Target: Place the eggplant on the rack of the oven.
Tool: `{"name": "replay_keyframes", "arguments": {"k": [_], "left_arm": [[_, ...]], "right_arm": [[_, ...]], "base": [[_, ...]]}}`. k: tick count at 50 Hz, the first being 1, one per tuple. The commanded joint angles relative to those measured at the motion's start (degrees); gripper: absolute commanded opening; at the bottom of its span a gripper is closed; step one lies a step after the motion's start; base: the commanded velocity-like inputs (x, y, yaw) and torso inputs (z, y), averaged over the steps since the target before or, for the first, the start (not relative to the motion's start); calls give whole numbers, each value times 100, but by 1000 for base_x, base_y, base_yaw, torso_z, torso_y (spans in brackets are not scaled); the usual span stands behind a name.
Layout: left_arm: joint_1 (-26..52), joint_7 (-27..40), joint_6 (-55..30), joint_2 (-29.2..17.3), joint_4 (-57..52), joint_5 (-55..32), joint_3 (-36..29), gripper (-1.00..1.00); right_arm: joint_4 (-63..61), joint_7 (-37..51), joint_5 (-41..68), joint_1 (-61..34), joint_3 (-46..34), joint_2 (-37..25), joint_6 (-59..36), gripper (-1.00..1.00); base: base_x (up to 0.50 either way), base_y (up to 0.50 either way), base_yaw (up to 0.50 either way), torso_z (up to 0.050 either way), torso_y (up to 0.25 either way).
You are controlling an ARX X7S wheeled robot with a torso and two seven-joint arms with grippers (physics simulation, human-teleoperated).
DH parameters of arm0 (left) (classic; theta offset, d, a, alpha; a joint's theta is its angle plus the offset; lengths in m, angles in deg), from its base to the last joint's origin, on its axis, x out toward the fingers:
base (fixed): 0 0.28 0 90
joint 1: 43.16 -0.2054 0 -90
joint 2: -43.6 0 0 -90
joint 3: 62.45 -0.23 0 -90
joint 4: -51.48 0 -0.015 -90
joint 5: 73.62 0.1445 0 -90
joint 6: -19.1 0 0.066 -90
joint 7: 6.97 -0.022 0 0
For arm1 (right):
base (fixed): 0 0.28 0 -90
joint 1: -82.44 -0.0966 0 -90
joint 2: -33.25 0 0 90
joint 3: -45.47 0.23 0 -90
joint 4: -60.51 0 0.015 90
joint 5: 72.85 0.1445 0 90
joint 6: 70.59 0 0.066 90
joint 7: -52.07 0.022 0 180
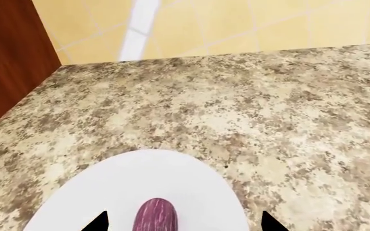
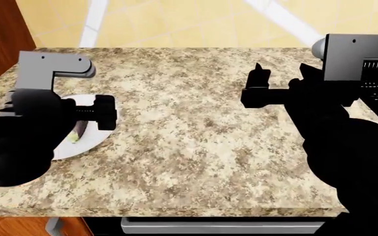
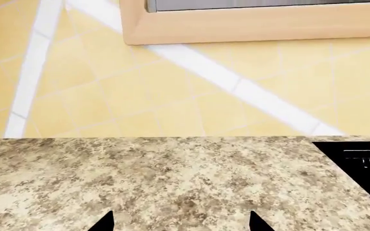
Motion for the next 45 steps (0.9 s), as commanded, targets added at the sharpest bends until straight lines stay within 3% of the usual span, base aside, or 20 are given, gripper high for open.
{"name": "replay_keyframes", "arguments": {"k": [1,10,29,45], "left_arm": [[-81,146,-8,-135,-37,-94,21,100],[-224,148,11,-172,60,-45,-32,100],[-393,-1007,576,213,1253,1242,-572,100],[-476,-1065,718,266,1553,1311,-561,100]], "right_arm": [[-29,72,134,14,-2,-12,37,100],[-43,89,206,194,34,-43,130,100],[63,104,244,499,100,-179,403,100],[57,179,341,572,174,-226,419,100]], "base": [[0,0,0,0,0],[0,0,0,0,0],[0,0,0,0,0],[0,0,0,0,0]]}}
